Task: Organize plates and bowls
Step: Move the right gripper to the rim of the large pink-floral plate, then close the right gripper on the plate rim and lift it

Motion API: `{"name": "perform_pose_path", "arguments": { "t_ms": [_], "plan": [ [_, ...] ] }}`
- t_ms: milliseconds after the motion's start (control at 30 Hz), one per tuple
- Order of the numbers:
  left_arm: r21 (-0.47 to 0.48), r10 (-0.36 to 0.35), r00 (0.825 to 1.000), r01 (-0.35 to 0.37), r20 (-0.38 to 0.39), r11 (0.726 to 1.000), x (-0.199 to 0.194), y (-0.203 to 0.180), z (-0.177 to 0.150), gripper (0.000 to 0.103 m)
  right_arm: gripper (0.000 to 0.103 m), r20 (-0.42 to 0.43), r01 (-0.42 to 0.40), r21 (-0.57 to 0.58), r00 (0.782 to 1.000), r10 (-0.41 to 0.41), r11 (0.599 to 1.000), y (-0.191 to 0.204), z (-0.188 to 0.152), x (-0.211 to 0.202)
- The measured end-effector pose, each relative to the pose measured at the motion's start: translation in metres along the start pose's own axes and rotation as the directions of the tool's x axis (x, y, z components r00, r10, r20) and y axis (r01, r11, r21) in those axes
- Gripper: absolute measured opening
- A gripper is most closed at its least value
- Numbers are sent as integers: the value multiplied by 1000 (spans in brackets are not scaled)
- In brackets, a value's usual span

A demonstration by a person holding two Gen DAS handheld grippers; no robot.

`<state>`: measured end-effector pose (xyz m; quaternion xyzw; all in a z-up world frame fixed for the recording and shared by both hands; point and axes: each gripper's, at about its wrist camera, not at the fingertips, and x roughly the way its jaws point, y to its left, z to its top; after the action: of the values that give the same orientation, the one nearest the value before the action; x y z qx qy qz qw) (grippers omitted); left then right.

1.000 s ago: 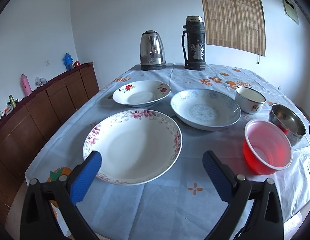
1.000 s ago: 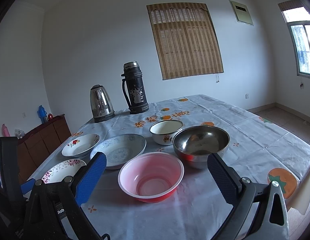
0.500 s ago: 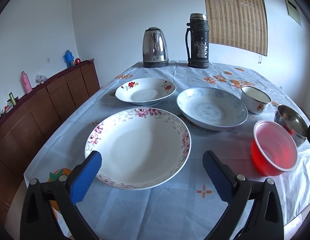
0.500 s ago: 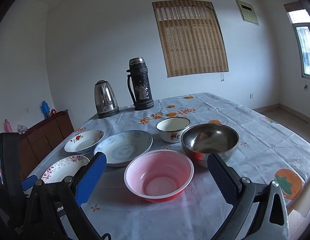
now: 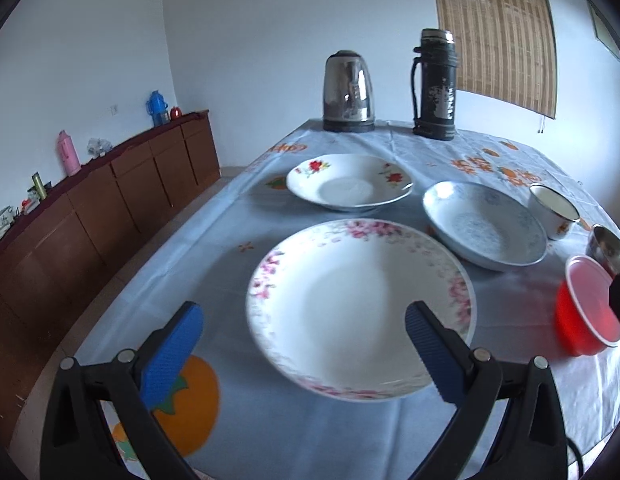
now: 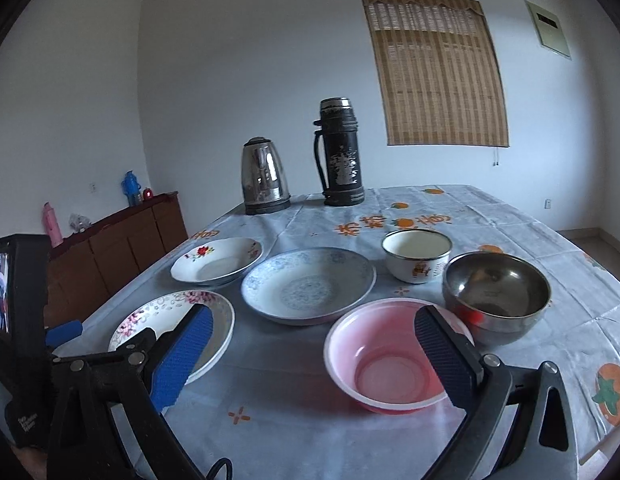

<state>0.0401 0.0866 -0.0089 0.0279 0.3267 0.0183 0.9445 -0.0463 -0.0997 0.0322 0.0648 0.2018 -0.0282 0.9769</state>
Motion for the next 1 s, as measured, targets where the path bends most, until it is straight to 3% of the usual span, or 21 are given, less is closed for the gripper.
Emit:
{"name": "perform_pose_path", "arguments": {
  "t_ms": [100, 200, 333, 433, 533, 600, 733, 867, 933, 1000],
  "plan": [
    [-40, 21, 999, -23, -29, 999, 12, 25, 4, 102, 101, -51, -87, -5, 995, 86, 996, 12, -1, 15],
    [-66, 11, 999, -14, -46, 998, 23, 45, 9, 101, 78, -126, -154, -1, 980, 153, 988, 24, -3, 36],
    [-65, -14, 996, 8, -87, 998, 40, 54, 16, 94, 57, -253, -239, 78, 934, 251, 968, 29, -7, 71],
    [-68, -49, 992, 41, -120, 997, 55, 57, 21, 83, 56, -306, -258, 117, 909, 282, 959, 34, -13, 91],
    [-67, -88, 984, 79, -152, 995, 70, 57, 27, 75, 48, -364, -269, 148, 880, 305, 952, 37, -19, 110],
    [-67, -105, 980, 94, -168, 993, 76, 56, 29, 63, 48, -379, -267, 166, 871, 312, 949, 37, -22, 114],
    [-42, -125, 973, 119, -195, 992, 85, 51, 30, 57, 41, -403, -267, 181, 858, 319, 947, 37, -26, 124],
    [-48, -184, 957, 178, -225, 983, 93, 48, 30, 42, 36, -435, -271, 218, 833, 342, 938, 38, -28, 137],
    [-44, -189, 953, 183, -238, 982, 96, 47, 30, 35, 36, -435, -267, 215, 835, 337, 939, 39, -29, 139],
    [-53, -215, 946, 208, -242, 977, 99, 47, 29, 33, 35, -440, -269, 213, 832, 338, 939, 41, -29, 142]
  ]
}}
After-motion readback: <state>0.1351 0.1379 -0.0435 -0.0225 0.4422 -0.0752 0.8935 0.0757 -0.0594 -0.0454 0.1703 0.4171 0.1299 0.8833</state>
